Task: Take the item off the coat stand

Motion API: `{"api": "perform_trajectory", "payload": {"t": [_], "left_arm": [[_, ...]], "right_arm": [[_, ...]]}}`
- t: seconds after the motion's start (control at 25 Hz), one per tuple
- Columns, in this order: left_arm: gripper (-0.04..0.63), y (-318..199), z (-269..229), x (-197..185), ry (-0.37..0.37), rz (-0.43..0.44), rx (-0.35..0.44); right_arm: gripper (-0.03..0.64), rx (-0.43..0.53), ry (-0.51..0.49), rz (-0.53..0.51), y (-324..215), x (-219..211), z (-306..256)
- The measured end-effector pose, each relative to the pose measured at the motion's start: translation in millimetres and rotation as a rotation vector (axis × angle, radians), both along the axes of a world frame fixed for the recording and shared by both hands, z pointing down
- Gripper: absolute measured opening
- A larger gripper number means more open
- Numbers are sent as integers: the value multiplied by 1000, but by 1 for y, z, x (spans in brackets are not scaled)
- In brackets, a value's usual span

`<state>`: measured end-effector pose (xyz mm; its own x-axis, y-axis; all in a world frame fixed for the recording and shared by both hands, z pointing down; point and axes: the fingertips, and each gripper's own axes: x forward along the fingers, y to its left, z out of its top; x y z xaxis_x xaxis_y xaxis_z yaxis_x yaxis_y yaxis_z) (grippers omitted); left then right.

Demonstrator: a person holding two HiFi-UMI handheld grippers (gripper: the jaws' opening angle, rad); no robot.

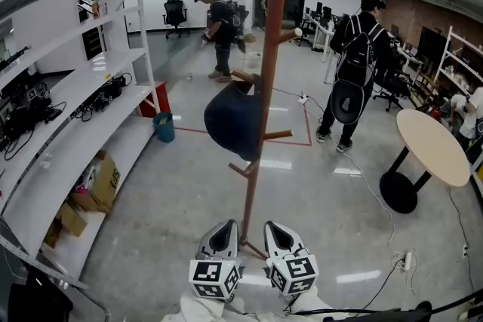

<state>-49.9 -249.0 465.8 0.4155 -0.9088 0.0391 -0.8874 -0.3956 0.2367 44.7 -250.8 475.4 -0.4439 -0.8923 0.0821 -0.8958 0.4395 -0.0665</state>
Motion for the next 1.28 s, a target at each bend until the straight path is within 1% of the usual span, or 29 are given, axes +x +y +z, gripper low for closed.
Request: {"api": "perform_trajectory", "payload": {"t": [0.24, 0.56, 0.84, 1.04, 1.12, 1.2, 1.28], "left_arm": [[2, -28, 1, -10, -3, 13, -1], [2, -57, 7, -10, 0, 51, -9], [2, -66, 13, -6, 9, 54, -24], [2, -72, 13, -6, 1, 32, -30], [2, -73, 8, -5, -3, 25, -22], [2, -75, 1, -4, -7, 26, 4], [2, -79, -4, -4, 11, 26, 20]], "right_arm": [[9, -3, 0, 8, -26, -11, 2], [9, 1, 14, 36, -53, -12, 1], [10, -19, 13, 40, -59, -7, 6], [9, -14, 5, 22, -68, -6, 4], [9, -1, 2, 16, -70, -5, -4], [10, 7, 8, 5, -72, -3, -7], [11, 0, -1, -6, -73, -3, -4]]}}
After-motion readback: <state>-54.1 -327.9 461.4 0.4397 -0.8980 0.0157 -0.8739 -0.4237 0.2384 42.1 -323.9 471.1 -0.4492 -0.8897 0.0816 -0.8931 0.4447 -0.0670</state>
